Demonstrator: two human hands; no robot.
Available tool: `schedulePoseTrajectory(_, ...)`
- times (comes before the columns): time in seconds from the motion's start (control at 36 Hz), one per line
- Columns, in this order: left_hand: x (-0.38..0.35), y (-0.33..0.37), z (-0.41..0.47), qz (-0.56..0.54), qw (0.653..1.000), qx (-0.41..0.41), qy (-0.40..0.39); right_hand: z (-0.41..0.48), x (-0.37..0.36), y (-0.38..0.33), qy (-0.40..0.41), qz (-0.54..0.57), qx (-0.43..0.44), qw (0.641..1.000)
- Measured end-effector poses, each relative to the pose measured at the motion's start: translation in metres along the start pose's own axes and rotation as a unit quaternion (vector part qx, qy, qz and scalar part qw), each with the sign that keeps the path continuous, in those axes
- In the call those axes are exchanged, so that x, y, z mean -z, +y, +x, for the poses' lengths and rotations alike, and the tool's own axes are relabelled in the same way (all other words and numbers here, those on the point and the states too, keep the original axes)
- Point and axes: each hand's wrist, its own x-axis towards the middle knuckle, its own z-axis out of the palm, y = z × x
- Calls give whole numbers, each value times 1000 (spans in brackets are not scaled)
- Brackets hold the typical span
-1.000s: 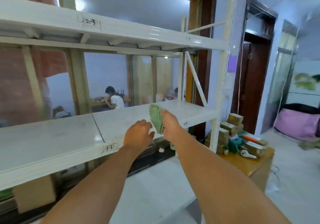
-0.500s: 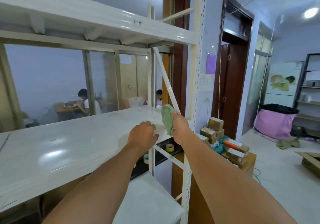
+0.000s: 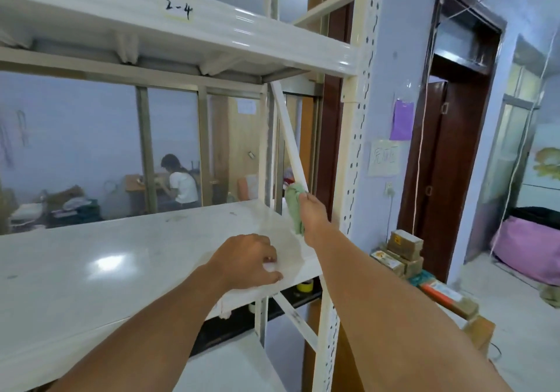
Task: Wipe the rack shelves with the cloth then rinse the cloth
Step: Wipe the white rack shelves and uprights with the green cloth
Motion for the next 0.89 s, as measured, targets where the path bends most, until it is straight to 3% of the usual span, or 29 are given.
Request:
schedulePoseTrajectory(0.19, 5, 8, 1, 32, 999, 35, -19, 37, -10, 14, -45, -144, 17, 988)
schedulePoseTrajectory(0.36, 0, 10, -4, 5, 998, 69, 0, 46, -11, 24, -113, -258, 49, 958)
schedulePoseTrajectory(0.56, -7, 17, -10, 2, 995, 102, 14, 40, -21, 23, -209, -440, 66, 871)
schedulePoseTrajectory(0.78, -11, 27, -14, 6, 990, 134, 39, 45, -35, 16, -233, -566, 88, 786)
schedulePoseTrajectory(0.89, -12, 31, -14, 4, 989, 140, 49, 48, -39, 15, -206, -534, 83, 816)
